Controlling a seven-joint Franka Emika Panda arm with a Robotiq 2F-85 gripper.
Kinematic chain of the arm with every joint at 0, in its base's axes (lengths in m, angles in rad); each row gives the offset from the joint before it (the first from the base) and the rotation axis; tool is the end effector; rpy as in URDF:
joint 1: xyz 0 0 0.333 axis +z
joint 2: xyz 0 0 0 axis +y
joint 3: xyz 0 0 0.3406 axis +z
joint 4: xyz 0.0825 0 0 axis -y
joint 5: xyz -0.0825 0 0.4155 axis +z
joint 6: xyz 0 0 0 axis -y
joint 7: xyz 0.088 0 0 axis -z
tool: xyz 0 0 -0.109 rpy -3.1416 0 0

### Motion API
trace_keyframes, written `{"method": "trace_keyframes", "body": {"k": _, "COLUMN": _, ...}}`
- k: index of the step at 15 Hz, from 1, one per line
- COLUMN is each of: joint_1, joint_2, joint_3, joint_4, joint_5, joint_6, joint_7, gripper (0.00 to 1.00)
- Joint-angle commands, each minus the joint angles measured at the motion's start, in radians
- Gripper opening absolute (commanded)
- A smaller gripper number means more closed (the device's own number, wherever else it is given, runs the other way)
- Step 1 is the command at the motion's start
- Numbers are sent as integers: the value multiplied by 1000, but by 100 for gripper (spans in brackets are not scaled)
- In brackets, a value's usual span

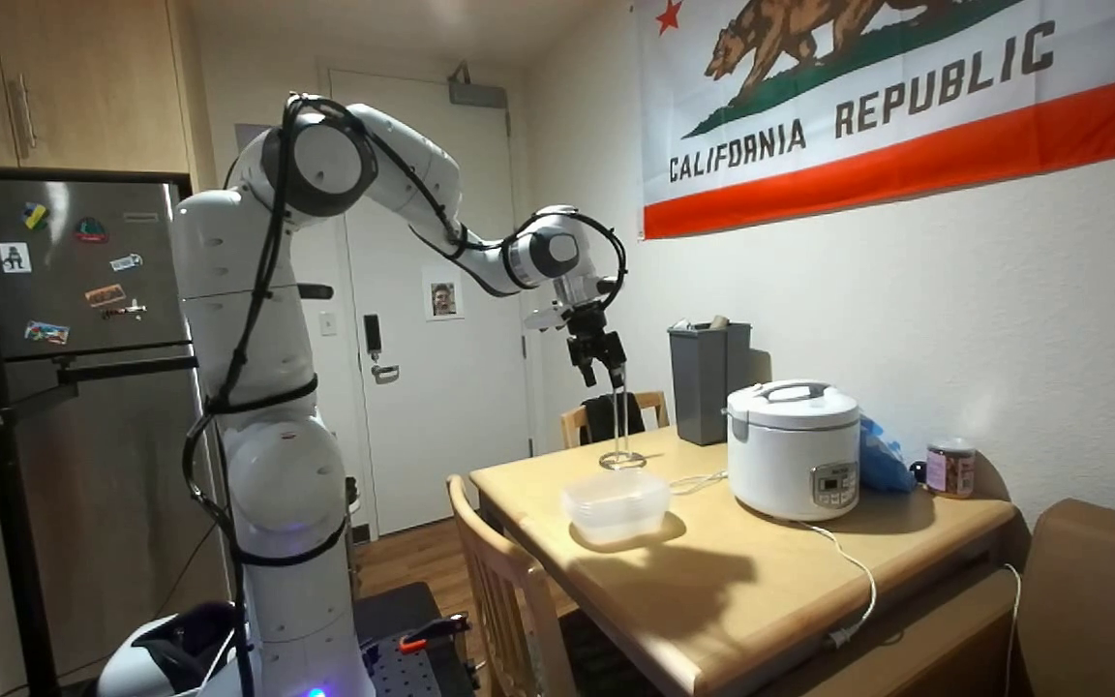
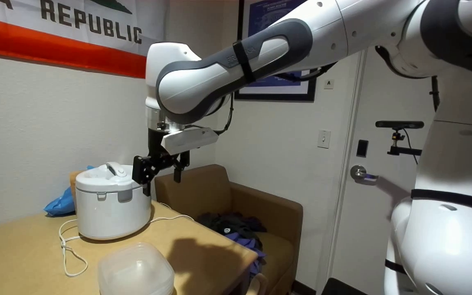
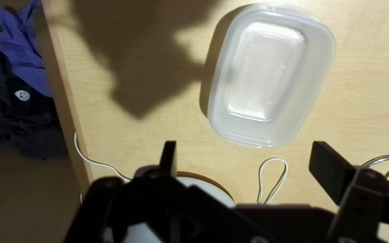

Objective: Stack two of the lunchboxes from the stack of boxes on the right

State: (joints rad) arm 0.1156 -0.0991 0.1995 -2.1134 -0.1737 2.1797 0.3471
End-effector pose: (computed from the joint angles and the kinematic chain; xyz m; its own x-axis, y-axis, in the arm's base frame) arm 0.5379 0.1708 0.4828 0.9768 0.0670 0.2035 0.0446 -0.9926 0.1128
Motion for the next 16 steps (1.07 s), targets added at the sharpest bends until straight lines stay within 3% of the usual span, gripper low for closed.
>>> {"method": "trace_keyframes", "body": {"k": 1, "joint_1": 21, "joint_2": 85, "joint_3": 8, "joint_4": 85, "joint_5": -12, "joint_6": -37, "joint_7": 24, "gripper": 100}}
{"method": "trace_keyframes", "body": {"k": 10, "joint_1": 44, "joint_2": 301, "joint_3": -45, "joint_4": 170, "joint_5": 14, "joint_6": -63, "joint_7": 36, "gripper": 100}}
{"method": "trace_keyframes", "body": {"k": 16, "joint_1": 32, "joint_2": 378, "joint_3": -61, "joint_4": 140, "joint_5": 162, "joint_6": -7, "joint_7": 2, "gripper": 100}}
